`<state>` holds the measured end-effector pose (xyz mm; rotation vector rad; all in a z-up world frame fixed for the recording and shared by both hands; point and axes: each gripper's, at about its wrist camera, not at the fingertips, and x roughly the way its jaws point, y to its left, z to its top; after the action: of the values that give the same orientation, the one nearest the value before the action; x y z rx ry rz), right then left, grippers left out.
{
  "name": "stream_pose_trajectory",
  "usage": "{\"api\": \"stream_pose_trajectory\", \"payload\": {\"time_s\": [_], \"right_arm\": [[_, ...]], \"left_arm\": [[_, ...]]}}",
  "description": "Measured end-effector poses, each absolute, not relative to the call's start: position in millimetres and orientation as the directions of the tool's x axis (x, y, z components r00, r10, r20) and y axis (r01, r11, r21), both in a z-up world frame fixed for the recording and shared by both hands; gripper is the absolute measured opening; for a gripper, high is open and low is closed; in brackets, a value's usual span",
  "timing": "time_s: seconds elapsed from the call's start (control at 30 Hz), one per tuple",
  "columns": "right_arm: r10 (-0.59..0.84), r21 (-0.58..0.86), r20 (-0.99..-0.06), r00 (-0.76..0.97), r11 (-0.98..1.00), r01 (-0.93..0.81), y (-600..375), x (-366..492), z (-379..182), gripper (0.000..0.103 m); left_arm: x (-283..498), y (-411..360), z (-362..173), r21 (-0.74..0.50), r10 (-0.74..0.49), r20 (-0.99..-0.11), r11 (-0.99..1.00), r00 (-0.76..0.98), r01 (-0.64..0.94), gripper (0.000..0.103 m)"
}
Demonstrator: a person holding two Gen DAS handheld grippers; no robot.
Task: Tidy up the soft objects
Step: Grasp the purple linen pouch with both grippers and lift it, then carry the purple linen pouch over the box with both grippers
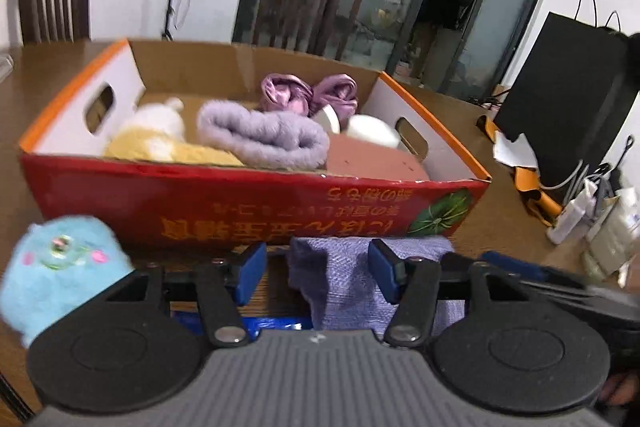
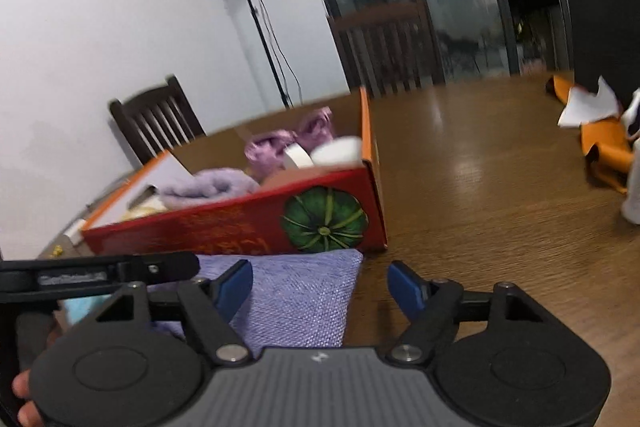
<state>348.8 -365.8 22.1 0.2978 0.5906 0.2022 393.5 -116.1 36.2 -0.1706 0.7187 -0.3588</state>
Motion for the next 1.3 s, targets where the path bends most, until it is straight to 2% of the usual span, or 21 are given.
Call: {"api": "stream_pose_trajectory", "payload": {"time_s": [0.07, 0.17, 0.27, 0.3, 0.33, 0.43, 0.63, 0.83, 1.07, 1.3], "right_arm": [[0.283, 0.346, -0.532, 0.798, 0.933, -0.099, -364.0, 358.2, 15.0, 0.067], [0.291, 0.324, -0.539, 0.791, 0.938, -0.125, -358.1, 362.8, 11.4, 0.051], [0.266, 0.276, -0.558, 0.786, 0.953, -0.126, -353.3, 363.3, 10.6, 0.033], [0.262, 0.269, -0.562, 0.785, 0.955, -0.126, -352.4, 363.3, 10.1, 0.024], [0.261, 0.263, -0.566, 0.782, 0.956, -0.129, -352.2, 363.9, 11.0, 0.016], [0.28, 0.249, -0.572, 0.771, 0.955, -0.162, -348.0, 363.3, 11.4, 0.008], [0.312, 0.267, -0.558, 0.769, 0.945, -0.19, -349.6, 345.7, 14.9, 0.005], [0.363, 0.328, -0.466, 0.807, 0.918, -0.224, -350.8, 274.0, 30.8, 0.005], [0.371, 0.275, -0.419, 0.829, 0.922, -0.273, -336.4, 219.2, 49.9, 0.005], [0.395, 0.26, -0.379, 0.837, 0.913, -0.313, -321.9, 204.1, 68.2, 0.005]], "left_arm": [[397.4, -114.6, 33.7, -0.301, -0.4, -0.617, 0.916, 0.677, 0.267, 0.057], [402.7, -108.3, 26.7, -0.38, -0.451, -0.621, 0.889, 0.642, 0.256, 0.056], [399.8, -106.9, 25.1, -0.428, -0.494, -0.595, 0.862, 0.634, 0.271, 0.038], [397.5, -107.6, 25.2, -0.437, -0.517, -0.579, 0.849, 0.631, 0.295, 0.021], [396.0, -108.4, 25.8, -0.451, -0.546, -0.56, 0.832, 0.623, 0.324, 0.014], [389.6, -115.0, 29.7, -0.404, -0.524, -0.557, 0.849, 0.644, 0.341, 0.013], [359.7, -118.1, 48.7, -0.38, -0.521, -0.545, 0.852, 0.658, 0.36, 0.01], [296.3, -108.9, 66.0, -0.366, -0.547, -0.501, 0.836, 0.671, 0.408, 0.01], [247.1, -98.1, 77.7, -0.336, -0.544, -0.472, 0.839, 0.694, 0.428, 0.01], [225.7, -79.0, 89.8, -0.338, -0.538, -0.425, 0.84, 0.728, 0.423, 0.01]]}}
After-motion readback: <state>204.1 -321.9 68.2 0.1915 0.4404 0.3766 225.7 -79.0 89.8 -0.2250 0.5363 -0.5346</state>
